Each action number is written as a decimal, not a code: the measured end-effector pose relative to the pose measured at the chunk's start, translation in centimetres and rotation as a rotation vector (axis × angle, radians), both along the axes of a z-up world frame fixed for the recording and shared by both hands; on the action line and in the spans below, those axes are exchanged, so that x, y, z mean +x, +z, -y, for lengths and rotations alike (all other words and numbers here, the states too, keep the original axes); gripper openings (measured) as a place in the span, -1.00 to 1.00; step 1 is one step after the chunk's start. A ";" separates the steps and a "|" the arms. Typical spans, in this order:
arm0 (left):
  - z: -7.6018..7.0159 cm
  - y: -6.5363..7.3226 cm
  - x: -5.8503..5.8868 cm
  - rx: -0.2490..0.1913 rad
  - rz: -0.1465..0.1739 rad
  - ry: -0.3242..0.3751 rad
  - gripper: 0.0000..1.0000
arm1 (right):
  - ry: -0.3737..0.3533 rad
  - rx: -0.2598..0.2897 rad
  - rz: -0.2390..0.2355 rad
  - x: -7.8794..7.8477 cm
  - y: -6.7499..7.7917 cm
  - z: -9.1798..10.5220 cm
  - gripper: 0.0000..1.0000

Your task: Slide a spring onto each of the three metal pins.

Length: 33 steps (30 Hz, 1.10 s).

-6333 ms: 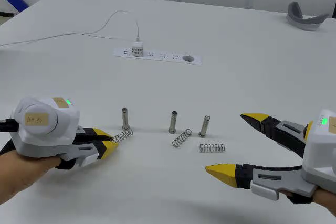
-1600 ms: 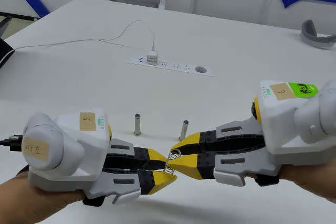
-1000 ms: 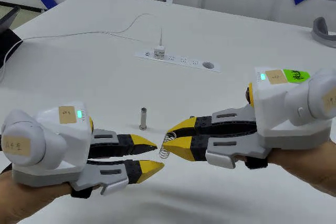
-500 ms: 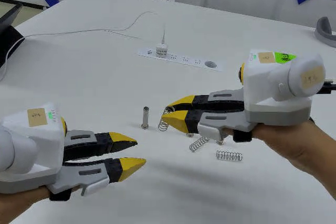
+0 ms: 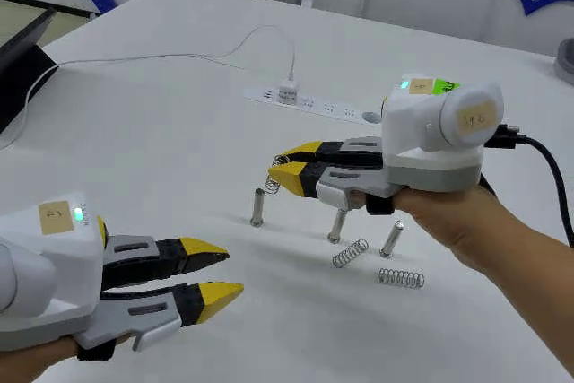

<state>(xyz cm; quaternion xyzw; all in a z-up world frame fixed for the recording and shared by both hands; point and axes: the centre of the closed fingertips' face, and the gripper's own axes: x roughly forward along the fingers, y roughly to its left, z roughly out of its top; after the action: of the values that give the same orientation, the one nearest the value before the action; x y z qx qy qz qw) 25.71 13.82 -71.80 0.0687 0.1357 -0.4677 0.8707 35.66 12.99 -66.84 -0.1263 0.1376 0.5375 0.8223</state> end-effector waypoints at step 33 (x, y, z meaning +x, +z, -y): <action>-0.7 -1.1 -0.1 0.010 -0.027 0.005 -0.54 | -0.059 -0.026 -0.059 3.3 -3.9 -1.2 -0.77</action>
<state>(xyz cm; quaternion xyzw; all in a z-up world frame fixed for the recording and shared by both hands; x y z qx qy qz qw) 25.64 14.57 -72.86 0.0661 0.1500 -0.4659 0.8695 38.92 14.16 -70.72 -0.1168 0.1723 0.5148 0.8317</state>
